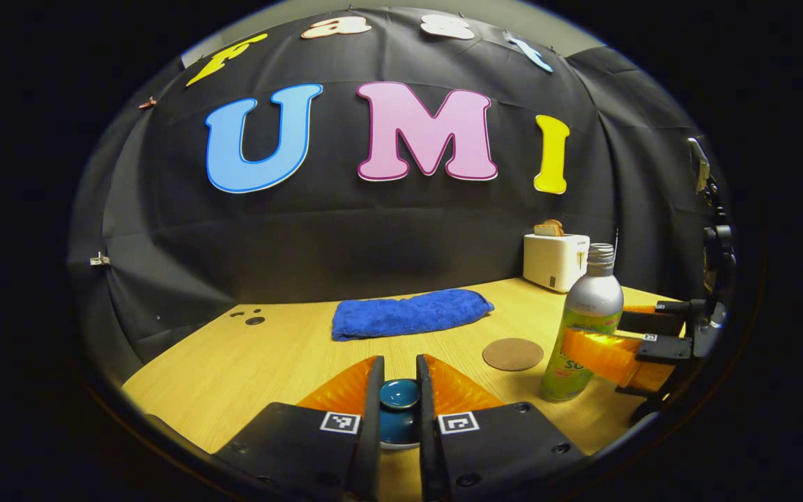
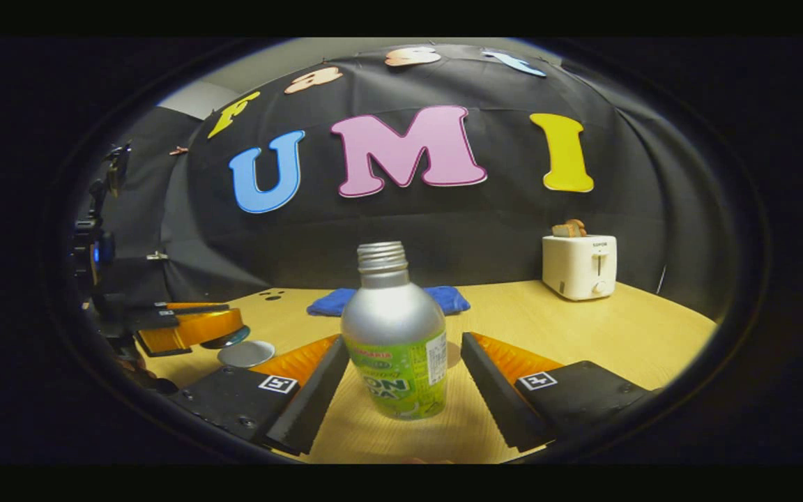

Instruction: Open the teacup lid with one hand, grasp the water bottle and pour water into the teacup with the other hand; after pouring, place the water bottle on the coaster and then close the teacup lid.

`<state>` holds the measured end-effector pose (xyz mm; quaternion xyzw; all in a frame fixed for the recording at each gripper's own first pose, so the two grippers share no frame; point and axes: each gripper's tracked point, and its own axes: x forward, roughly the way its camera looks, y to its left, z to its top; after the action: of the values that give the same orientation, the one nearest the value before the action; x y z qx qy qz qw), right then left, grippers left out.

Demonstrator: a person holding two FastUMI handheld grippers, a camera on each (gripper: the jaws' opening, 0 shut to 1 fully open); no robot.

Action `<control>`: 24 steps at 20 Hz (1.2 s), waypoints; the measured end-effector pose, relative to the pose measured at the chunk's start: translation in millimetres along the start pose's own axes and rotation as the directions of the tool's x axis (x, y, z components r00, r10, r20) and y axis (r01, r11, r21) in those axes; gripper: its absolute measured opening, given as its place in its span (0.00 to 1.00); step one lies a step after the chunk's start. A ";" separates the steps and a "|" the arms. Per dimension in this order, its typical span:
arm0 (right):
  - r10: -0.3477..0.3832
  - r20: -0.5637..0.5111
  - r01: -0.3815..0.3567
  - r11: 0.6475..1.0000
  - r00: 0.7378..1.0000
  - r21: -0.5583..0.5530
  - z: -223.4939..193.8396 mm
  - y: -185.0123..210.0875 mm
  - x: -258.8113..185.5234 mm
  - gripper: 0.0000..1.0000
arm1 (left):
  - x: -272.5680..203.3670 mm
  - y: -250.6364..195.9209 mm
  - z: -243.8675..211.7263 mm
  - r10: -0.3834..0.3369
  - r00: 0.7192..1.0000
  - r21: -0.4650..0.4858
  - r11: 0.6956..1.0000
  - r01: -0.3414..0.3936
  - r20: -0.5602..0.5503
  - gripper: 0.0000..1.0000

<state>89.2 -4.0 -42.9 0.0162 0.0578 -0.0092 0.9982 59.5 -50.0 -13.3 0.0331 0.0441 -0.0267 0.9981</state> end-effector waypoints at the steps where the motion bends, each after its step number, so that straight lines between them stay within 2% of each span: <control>1: 0.000 0.009 0.000 1.000 1.000 0.011 5.2 1.2 3.2 0.99 | -2.1 1.9 0.3 0.002 1.000 -0.006 1.000 -0.002 0.004 0.27; 4: -0.029 0.005 0.029 1.000 1.000 0.006 8.0 -2.1 15.3 0.99 | -5.9 4.8 -2.4 0.002 1.000 -0.023 1.000 -0.002 0.004 0.27; 12: -0.050 -0.040 0.050 0.999 0.998 0.013 -4.7 0.6 33.2 0.98 | -11.5 18.1 -5.0 0.007 1.000 -0.047 0.999 -0.007 0.009 0.27; 14: -0.052 -0.046 0.052 0.999 0.998 -0.003 -3.9 0.6 36.1 0.87 | -12.9 22.4 -6.5 0.010 1.000 -0.051 0.999 -0.010 0.008 0.27; 17: -0.046 -0.056 0.042 0.997 0.997 -0.057 -5.3 6.2 35.3 0.84 | -15.2 26.4 -9.5 0.010 1.000 -0.061 0.998 -0.010 0.004 0.27; 20: -0.022 -0.077 0.010 0.987 0.997 -0.163 -3.2 15.3 33.5 0.81 | -16.7 31.8 -14.0 0.011 1.000 -0.077 0.997 -0.011 -0.004 0.27; 24: -0.024 -0.063 -0.002 0.925 0.998 -0.379 9.9 25.2 35.5 0.81 | -26.6 48.2 -19.1 0.026 1.000 -0.108 0.994 -0.027 -0.008 0.26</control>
<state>126.1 20.2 -36.4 -0.1771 0.0918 -0.0028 0.9799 34.1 0.7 -26.8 -0.0202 0.0484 -0.0109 0.9986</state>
